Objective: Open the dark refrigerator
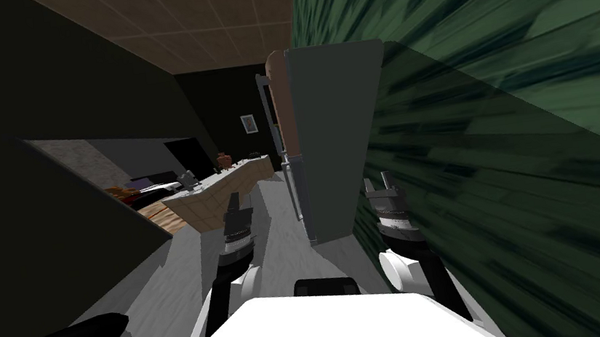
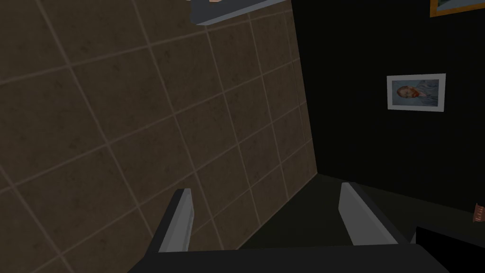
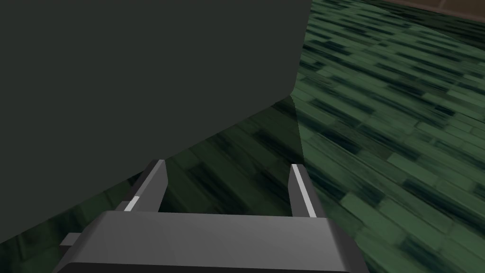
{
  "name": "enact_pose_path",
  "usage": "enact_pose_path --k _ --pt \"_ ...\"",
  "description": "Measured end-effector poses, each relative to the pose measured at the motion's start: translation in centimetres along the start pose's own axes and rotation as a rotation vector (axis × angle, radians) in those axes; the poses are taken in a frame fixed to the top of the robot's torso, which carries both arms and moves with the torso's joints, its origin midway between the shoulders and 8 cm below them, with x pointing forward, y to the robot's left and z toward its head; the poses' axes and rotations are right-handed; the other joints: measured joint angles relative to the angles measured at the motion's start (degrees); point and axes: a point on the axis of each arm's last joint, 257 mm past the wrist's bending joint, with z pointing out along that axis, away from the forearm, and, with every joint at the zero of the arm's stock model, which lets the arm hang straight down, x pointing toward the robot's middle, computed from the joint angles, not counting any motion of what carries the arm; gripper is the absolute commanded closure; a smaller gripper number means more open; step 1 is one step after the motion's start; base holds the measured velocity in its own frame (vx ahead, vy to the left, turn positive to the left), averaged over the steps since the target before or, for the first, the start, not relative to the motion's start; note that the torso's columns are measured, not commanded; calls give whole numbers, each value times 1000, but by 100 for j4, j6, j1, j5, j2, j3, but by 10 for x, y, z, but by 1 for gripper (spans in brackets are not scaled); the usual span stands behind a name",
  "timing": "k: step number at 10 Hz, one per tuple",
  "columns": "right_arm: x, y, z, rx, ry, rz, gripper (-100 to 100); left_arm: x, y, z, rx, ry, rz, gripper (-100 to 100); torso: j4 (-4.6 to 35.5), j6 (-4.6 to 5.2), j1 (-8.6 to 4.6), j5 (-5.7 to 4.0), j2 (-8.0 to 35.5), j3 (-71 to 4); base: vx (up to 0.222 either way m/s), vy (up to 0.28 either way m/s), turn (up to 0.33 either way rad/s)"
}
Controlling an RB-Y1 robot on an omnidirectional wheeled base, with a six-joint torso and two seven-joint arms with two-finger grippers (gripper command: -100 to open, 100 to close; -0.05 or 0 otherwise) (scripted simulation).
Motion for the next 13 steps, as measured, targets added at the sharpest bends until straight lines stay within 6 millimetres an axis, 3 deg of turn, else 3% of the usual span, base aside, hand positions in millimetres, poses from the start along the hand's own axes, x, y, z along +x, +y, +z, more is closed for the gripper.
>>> enact_pose_path --k 2,9,10,13 --pt "0 0 0 0 0 0 0 0 0 0 0 0 0 0 600 0 0 0 597 -1200 0 0 0" --pt "0 0 0 0 0 0 0 0 0 0 0 0 0 0 3537 0 0 0 3539 -7073 0 0 0" --pt "0 0 0 0 0 0 -100 0 0 0 0 0 0 0 3960 0 0 0 3962 -7919 3 15 25" --pt "11 -8 2 22 68 -52 -100 0 0 0 0 0 0 0 4222 -1 12 3 4222 -8451 -7 48 41"
